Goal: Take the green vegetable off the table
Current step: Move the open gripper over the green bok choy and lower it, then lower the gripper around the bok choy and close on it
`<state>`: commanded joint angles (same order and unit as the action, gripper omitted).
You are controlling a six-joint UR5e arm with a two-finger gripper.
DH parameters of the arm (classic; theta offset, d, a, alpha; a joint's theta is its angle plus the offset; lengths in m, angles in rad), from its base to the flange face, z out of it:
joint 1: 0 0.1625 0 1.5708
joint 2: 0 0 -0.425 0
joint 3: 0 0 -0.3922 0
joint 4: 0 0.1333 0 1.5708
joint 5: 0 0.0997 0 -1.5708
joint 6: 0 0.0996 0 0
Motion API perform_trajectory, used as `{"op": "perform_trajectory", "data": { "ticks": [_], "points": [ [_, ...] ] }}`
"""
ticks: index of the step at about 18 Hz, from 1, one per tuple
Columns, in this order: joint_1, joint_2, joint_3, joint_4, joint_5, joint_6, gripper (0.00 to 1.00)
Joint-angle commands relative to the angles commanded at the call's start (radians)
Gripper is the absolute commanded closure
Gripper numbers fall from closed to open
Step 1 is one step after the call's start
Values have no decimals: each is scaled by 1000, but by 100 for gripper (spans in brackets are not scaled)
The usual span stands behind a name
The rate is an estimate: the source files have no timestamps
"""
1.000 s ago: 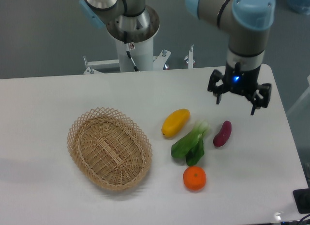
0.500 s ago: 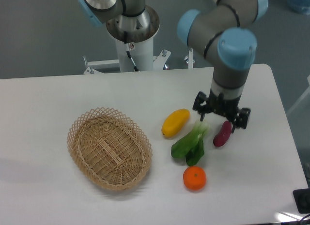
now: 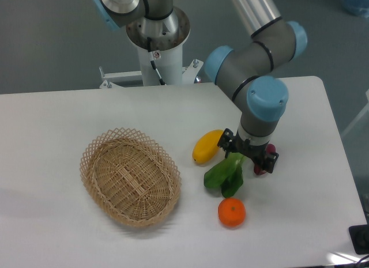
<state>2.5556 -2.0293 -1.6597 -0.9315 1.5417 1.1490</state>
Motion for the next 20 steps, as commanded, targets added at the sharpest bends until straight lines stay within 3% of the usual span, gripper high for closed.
{"op": "perform_trajectory", "data": {
  "ticks": [2, 13, 20],
  "points": [
    [-3, -3, -17, 40, 0, 5, 0],
    [-25, -25, -32, 54, 41, -5, 0],
    [-31, -25, -72, 102, 41, -5, 0]
  ]
}}
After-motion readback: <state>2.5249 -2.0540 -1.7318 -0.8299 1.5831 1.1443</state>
